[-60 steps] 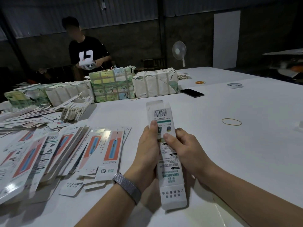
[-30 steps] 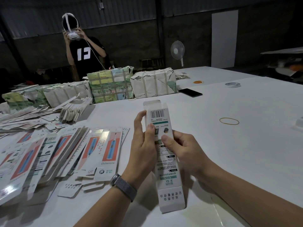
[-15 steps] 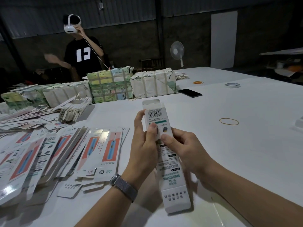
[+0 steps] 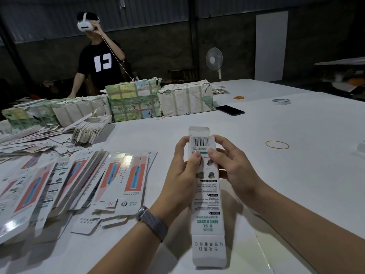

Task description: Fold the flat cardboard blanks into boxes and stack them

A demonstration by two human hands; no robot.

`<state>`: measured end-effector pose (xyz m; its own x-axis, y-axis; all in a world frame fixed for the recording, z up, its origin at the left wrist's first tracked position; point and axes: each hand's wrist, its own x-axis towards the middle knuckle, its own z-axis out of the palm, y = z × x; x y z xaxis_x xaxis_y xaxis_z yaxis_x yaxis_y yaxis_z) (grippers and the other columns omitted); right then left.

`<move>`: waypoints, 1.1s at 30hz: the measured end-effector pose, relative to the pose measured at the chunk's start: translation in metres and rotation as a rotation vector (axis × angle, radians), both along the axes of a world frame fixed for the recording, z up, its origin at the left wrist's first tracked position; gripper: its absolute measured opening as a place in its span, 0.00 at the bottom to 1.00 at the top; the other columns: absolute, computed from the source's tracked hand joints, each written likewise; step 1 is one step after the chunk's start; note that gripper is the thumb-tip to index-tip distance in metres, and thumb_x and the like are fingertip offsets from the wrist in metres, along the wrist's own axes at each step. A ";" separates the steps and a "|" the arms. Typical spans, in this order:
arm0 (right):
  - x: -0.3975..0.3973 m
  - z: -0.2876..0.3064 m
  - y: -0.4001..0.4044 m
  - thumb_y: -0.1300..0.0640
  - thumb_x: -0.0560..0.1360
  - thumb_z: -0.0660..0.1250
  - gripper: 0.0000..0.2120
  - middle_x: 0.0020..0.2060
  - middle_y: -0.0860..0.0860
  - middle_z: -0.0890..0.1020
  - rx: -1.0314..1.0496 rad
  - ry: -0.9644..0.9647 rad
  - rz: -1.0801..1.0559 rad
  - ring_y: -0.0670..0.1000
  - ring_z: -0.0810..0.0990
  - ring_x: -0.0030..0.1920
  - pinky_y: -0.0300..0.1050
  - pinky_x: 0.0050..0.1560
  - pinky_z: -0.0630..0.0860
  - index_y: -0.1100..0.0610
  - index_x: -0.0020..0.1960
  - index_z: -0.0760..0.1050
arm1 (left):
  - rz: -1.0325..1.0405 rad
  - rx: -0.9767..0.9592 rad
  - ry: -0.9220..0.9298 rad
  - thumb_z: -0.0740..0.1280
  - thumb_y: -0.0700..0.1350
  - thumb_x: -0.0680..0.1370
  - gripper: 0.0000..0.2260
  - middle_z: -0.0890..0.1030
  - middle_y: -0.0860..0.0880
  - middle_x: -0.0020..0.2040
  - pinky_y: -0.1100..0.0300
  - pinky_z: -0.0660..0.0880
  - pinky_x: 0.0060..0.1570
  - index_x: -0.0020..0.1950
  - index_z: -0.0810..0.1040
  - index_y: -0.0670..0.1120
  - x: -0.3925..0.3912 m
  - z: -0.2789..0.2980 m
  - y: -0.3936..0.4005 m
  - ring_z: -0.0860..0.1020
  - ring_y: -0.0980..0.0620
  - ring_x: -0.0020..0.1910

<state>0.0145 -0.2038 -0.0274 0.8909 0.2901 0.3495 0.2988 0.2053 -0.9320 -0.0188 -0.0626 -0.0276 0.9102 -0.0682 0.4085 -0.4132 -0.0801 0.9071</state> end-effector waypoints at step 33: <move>0.007 -0.002 0.000 0.64 0.80 0.64 0.08 0.41 0.46 0.84 0.034 -0.003 -0.117 0.48 0.82 0.37 0.40 0.37 0.79 0.53 0.51 0.80 | -0.061 0.020 0.106 0.57 0.45 0.86 0.15 0.86 0.49 0.43 0.62 0.79 0.35 0.65 0.66 0.66 0.001 -0.008 -0.005 0.85 0.52 0.37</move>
